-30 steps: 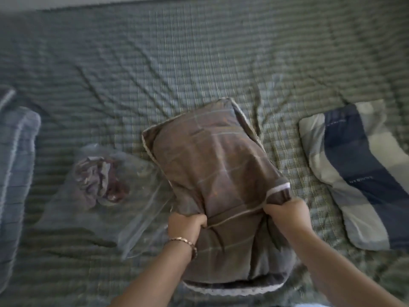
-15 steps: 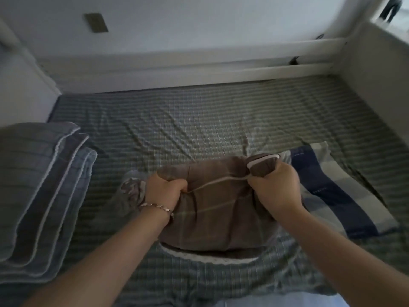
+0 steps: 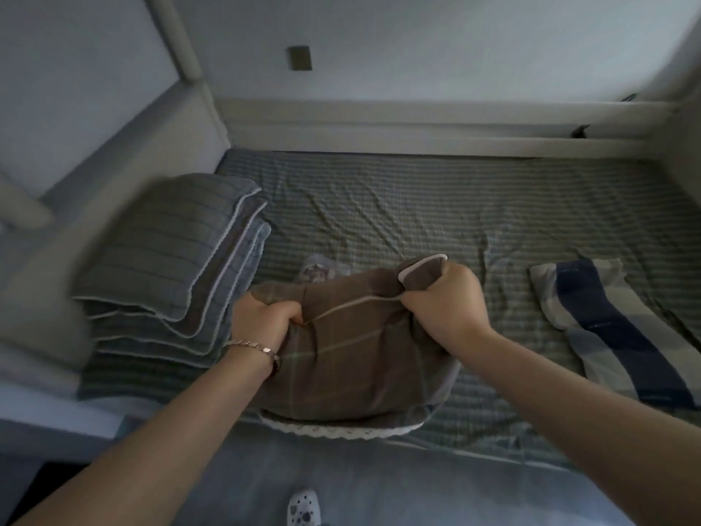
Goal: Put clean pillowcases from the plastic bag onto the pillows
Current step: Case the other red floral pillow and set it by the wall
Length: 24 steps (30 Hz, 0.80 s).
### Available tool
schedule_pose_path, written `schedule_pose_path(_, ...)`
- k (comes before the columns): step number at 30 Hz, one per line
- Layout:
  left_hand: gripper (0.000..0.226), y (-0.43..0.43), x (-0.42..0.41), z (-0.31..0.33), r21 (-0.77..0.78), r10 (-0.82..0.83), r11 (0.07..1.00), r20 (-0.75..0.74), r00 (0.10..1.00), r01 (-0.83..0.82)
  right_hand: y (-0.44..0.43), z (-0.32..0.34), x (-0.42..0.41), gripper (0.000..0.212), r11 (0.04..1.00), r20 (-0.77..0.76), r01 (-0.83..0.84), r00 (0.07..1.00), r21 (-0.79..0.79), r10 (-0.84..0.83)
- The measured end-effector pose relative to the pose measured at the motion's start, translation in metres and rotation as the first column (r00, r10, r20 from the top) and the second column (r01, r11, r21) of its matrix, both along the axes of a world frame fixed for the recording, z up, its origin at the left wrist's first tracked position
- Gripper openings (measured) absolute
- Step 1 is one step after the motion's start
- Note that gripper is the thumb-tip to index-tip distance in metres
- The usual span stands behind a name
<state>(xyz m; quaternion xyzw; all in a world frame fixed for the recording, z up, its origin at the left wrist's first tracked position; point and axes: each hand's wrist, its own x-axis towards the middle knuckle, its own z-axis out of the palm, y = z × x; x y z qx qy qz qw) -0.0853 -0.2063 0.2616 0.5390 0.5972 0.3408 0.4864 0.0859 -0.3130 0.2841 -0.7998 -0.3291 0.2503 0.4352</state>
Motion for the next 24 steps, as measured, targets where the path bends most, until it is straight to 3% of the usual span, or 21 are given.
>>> schedule_pose_path(5,0.015,0.02,-0.068,0.016,0.02,0.047,0.999,0.061,0.997,-0.048,0.025,0.022,-0.06,0.023,0.996,0.026,-0.092,0.995,0.019,0.091)
schedule_pose_path(10,0.013,0.074,-0.192,0.033,0.152,0.113,0.982,-0.007,0.994,-0.11,0.092,0.034,-0.174,0.025,0.977,0.019,-0.186,0.983,0.103,0.185)
schedule_pose_path(14,0.019,0.133,-0.276,0.064,0.275,0.069,0.961,-0.099,0.993,-0.039,0.15,0.046,-0.254,0.031,0.966,0.008,-0.17,0.985,0.194,0.172)
schedule_pose_path(17,0.015,0.187,-0.33,0.086,0.328,0.083,0.944,-0.167,0.982,-0.024,0.198,0.052,-0.309,0.023,0.96,-0.006,-0.166,0.985,0.225,0.172)
schedule_pose_path(24,0.025,0.329,-0.384,0.109,0.457,0.047,0.884,-0.303,0.952,0.102,0.333,0.044,-0.371,0.017,0.959,-0.036,-0.104,0.992,0.265,0.117)
